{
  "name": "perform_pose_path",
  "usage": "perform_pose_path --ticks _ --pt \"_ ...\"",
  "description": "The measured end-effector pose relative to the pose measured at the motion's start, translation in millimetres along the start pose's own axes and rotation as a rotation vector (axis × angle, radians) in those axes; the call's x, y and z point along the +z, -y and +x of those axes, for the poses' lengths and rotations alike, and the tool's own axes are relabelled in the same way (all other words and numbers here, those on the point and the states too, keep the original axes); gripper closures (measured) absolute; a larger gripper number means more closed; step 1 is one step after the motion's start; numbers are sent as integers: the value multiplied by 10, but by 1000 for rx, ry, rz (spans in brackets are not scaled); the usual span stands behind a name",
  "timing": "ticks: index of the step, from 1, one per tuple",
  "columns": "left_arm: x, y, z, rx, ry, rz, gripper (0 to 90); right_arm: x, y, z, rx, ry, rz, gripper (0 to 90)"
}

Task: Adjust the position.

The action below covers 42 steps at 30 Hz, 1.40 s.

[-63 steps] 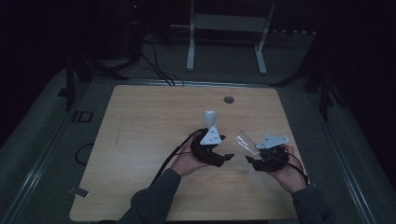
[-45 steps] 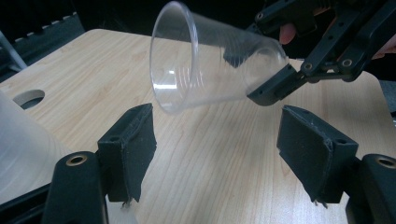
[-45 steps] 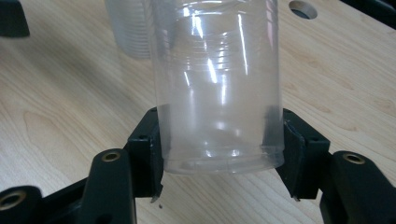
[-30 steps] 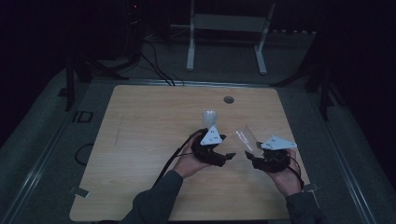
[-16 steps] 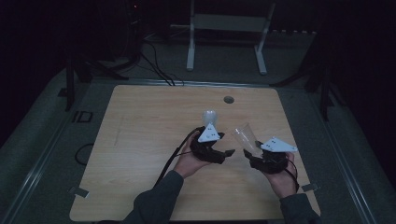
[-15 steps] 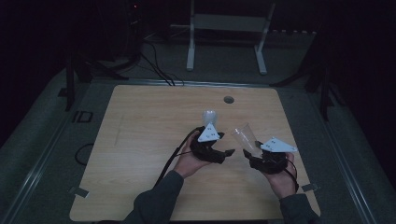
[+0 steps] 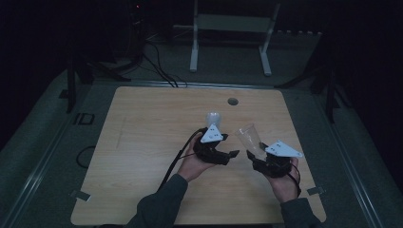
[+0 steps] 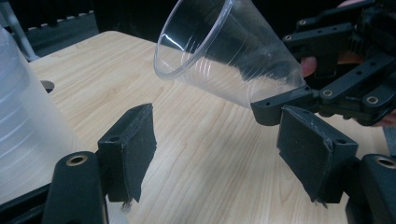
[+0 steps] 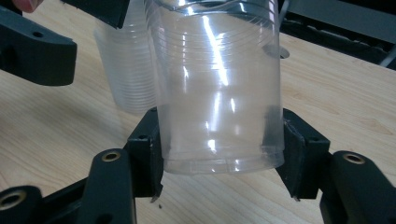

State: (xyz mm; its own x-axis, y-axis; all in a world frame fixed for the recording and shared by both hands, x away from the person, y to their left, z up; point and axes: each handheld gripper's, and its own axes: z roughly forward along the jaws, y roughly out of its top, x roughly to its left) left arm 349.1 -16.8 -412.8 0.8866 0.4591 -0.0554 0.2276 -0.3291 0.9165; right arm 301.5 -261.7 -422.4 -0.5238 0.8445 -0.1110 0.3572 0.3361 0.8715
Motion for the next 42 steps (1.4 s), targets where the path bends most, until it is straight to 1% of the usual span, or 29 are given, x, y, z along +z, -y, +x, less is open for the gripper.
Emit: perform_pose_path --ticks 3,4,9,10,12,15,16,17,20,24,30,31,33,34,37,40,42 --pt "3 -14 -4 -8 -1 -7 276 1 5 -4 9 1 -5 417" --pt "8 -24 -7 -14 -7 -12 276 -1 12 -4 17 8 -12 417" --pt "15 -43 -15 -28 -4 -23 276 -10 20 -7 35 22 -29 417" --pt "20 -53 -23 -36 0 -29 276 -13 22 -10 45 28 -36 417" --pt "29 -64 -26 -42 1 -30 276 -13 23 -12 51 28 -38 417" --pt "33 -78 -24 -60 5 -44 276 -16 27 -1 52 37 -47 417" --pt "33 -78 -24 -60 5 -44 277 -17 26 6 49 47 -50 417" --pt "36 -90 -24 -71 9 -52 282 -17 25 16 44 55 -51 417" --pt "43 -109 -28 -75 9 -54 289 -20 19 39 39 64 -60 417" --pt "50 -122 -34 -78 10 -63 289 -19 10 50 40 67 -71 417" --pt "60 -132 -27 -92 -2 -72 287 -8 6 69 50 69 -86 417" --pt "64 -133 -20 -107 -8 -82 288 -4 10 79 47 72 -89 417" --pt "66 -135 -16 -109 -11 -84 287 1 16 98 40 83 -92 417" --pt "71 -139 -15 -120 -15 -86 287 4 18 107 36 85 -94 417" --pt "86 -145 -18 -131 -21 -81 279 8 22 125 40 87 -98 417" --pt "92 -151 -21 -136 -16 -83 271 6 20 138 45 93 -109 417" --pt "100 -156 -24 -148 -8 -89 267 5 18 146 46 98 -118 417"
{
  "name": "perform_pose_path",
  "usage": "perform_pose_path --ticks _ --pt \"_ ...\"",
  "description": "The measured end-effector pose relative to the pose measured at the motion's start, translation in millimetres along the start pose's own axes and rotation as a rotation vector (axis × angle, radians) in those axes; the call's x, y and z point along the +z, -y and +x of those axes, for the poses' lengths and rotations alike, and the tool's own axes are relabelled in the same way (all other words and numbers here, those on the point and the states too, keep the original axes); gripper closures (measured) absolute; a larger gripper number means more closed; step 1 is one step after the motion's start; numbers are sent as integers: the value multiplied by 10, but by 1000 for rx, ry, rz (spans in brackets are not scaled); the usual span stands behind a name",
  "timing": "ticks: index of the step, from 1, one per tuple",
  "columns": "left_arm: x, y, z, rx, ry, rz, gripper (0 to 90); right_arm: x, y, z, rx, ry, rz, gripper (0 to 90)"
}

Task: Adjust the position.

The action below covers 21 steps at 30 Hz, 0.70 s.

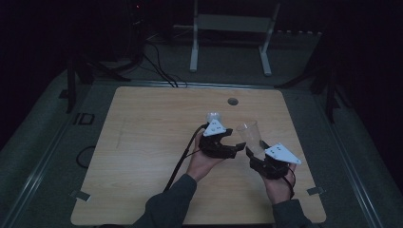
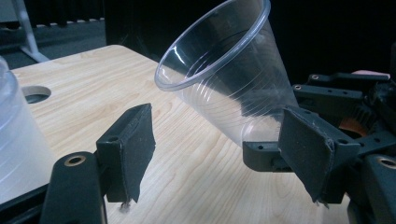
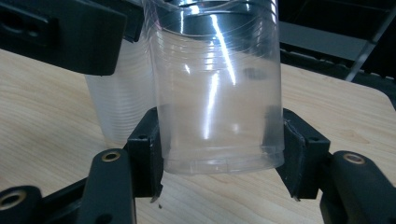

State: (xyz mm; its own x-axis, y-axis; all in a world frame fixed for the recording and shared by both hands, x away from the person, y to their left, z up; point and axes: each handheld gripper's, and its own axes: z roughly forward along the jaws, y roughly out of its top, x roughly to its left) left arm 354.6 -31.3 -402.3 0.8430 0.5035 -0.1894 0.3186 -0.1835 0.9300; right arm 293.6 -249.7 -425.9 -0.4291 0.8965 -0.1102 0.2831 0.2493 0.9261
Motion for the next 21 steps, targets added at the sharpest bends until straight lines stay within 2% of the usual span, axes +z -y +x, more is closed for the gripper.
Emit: perform_pose_path --ticks 5,21 --pt "18 -9 1 -27 18 -2 256 -14 18 24 -2 21 -21 417" --pt "62 -26 -20 -54 41 -8 197 -16 64 76 17 30 -67 416"
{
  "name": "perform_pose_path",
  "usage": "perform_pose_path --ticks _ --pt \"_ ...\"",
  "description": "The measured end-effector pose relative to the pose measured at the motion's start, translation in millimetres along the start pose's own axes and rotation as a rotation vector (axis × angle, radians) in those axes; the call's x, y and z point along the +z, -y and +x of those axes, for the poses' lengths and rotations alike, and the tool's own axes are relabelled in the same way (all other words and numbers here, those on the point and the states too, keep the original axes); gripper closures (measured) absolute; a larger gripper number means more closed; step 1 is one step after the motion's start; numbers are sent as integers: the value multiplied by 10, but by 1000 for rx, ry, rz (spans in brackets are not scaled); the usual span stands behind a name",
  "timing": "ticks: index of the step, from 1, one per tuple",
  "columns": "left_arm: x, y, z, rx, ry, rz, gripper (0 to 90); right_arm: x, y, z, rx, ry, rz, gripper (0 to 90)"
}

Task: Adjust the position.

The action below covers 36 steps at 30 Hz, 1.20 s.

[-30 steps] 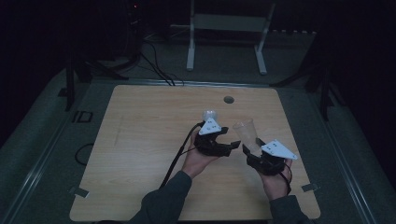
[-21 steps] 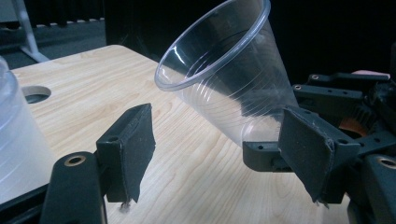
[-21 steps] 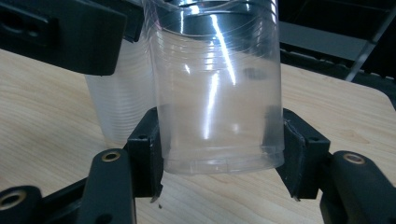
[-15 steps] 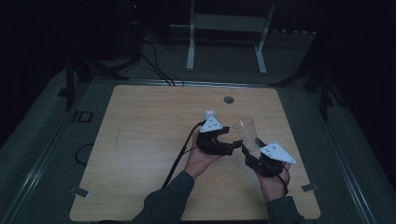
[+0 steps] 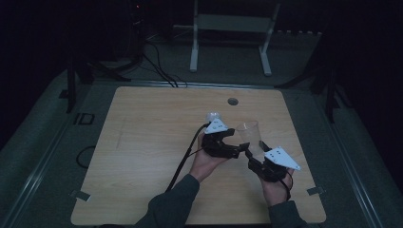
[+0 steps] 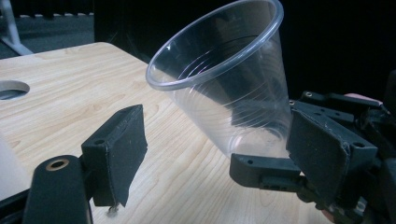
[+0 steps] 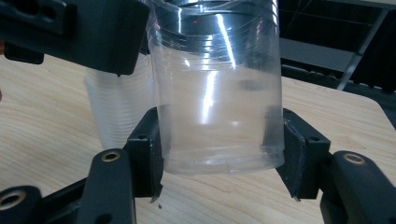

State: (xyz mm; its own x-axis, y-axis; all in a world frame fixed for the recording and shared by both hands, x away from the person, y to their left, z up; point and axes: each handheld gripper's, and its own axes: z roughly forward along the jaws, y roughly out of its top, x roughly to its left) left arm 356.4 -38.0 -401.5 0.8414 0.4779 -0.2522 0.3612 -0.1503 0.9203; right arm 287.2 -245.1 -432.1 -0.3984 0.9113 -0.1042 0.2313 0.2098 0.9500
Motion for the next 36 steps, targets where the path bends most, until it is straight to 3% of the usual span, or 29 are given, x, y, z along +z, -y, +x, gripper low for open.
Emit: perform_pose_path --ticks 20,36 --pt "39 0 -37 -40 34 -32 186 8 63 91 33 0 -43 415" --pt "88 16 -17 -90 43 -46 183 24 83 169 11 -22 -55 411"
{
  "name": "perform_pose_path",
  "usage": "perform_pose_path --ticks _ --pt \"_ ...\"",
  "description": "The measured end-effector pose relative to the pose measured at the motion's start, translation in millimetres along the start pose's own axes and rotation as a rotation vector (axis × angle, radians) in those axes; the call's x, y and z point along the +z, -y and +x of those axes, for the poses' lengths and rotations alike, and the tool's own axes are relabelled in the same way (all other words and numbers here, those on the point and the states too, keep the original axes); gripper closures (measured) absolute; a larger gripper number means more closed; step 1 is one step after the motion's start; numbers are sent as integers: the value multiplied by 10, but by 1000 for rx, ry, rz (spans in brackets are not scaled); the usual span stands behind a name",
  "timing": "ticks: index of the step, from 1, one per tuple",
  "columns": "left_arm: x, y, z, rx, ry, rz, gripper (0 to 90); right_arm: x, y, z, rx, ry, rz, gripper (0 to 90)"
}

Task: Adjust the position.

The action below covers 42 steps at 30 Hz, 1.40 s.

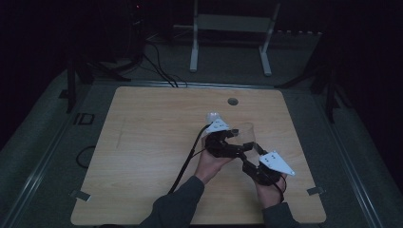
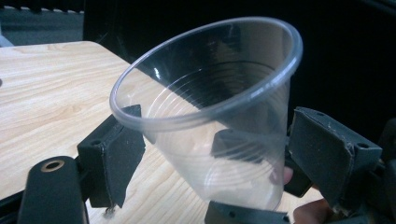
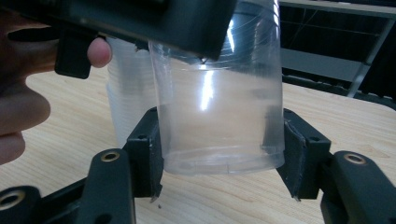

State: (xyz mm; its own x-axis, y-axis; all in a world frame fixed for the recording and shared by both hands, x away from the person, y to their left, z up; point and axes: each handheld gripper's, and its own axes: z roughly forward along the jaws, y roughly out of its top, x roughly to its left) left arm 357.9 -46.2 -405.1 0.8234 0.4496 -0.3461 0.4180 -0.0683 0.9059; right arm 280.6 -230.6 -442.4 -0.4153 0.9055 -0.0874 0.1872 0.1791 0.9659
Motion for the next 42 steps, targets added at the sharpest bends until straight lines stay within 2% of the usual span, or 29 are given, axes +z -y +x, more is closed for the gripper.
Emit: perform_pose_path --ticks 3,10,11,15,20,22,23,25,28,29,34,37,40,42 --pt "0 5 7 0 -10 -2 194 2 3 1 -6 -5 2 408" --pt "-25 17 20 -19 1 -20 258 17 0 2 -29 -22 21 399" --pt "-32 19 22 -23 -1 -24 287 29 -5 0 -38 -34 36 393" --pt "-42 22 34 -20 -5 -28 311 48 -13 -8 -45 -64 62 385" --pt "-71 24 34 11 -11 -29 322 78 -52 -33 -57 -136 120 291" --pt "-71 24 34 11 -11 -29 323 80 -57 -41 -59 -146 125 291" --pt "-82 24 31 30 -16 -28 323 80 -57 -41 -59 -146 125 276" --pt "-92 27 30 37 -17 -28 324 90 -97 -102 -51 -203 160 263" --pt "-109 28 33 57 -21 -23 324 88 -123 -144 -46 -221 165 263" --pt "-112 29 35 65 -24 -21 323 90 -151 -182 -27 -247 176 264" --pt "-121 40 21 112 -48 -7 323 112 -199 -232 -26 -301 205 271" --pt "-121 50 -5 138 -60 1 323 167 -216 -259 -13 -352 252 271" --pt "-119 58 -28 167 -67 12 322 185 -212 -264 -12 -359 257 289" --pt "-117 62 -35 169 -68 13 322 193 -213 -267 -11 -369 260 306"
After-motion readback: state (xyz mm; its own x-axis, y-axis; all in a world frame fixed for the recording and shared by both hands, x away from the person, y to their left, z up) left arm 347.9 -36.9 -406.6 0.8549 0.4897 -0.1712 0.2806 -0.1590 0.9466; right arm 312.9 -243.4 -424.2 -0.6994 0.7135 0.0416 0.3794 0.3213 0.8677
